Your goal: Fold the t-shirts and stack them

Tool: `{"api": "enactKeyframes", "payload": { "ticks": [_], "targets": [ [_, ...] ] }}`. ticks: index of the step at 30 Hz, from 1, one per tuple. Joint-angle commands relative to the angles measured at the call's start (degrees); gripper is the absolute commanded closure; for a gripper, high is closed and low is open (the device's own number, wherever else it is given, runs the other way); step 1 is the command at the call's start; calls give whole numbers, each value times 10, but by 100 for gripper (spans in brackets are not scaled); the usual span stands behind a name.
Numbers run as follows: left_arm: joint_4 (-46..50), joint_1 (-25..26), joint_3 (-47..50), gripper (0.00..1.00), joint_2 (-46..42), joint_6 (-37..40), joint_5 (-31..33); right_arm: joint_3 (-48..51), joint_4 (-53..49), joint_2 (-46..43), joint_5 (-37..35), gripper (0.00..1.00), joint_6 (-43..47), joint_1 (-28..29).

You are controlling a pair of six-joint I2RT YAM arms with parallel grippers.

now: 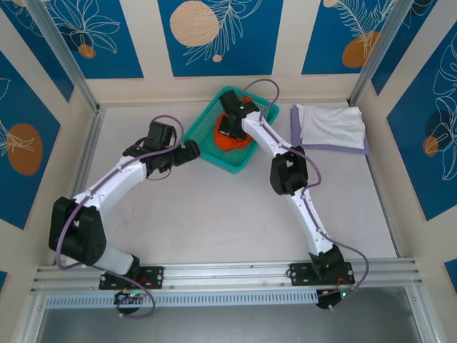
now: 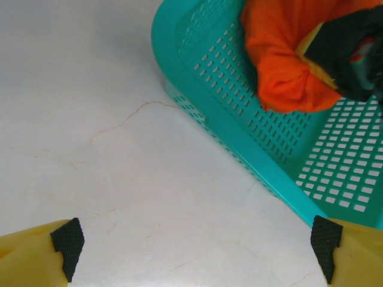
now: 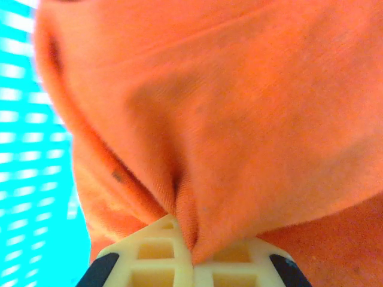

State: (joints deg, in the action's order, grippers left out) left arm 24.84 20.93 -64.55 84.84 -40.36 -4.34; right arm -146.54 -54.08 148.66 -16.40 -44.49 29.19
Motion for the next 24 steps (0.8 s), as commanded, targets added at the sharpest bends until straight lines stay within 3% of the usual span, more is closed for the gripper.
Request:
{"api": "enactKeyframes", "payload": {
  "ticks": [1, 8, 16, 20, 24],
  "targets": [
    [-3, -16, -28, 2, 21, 4, -43, -25, 50, -133, 29, 100, 34, 13],
    [23, -17, -72, 5, 56, 0, -15, 37, 4, -334, -46, 100, 93, 20],
    [39, -8, -125, 12, 125, -47, 28, 340, 86, -687, -157, 100, 119, 9],
    [73, 5, -168, 14, 160, -70, 49, 452, 56, -789, -140, 100, 94, -18],
    [71, 16, -192, 20, 195, -104, 66, 615, 98, -888, -123, 100, 67, -32]
  ]
}}
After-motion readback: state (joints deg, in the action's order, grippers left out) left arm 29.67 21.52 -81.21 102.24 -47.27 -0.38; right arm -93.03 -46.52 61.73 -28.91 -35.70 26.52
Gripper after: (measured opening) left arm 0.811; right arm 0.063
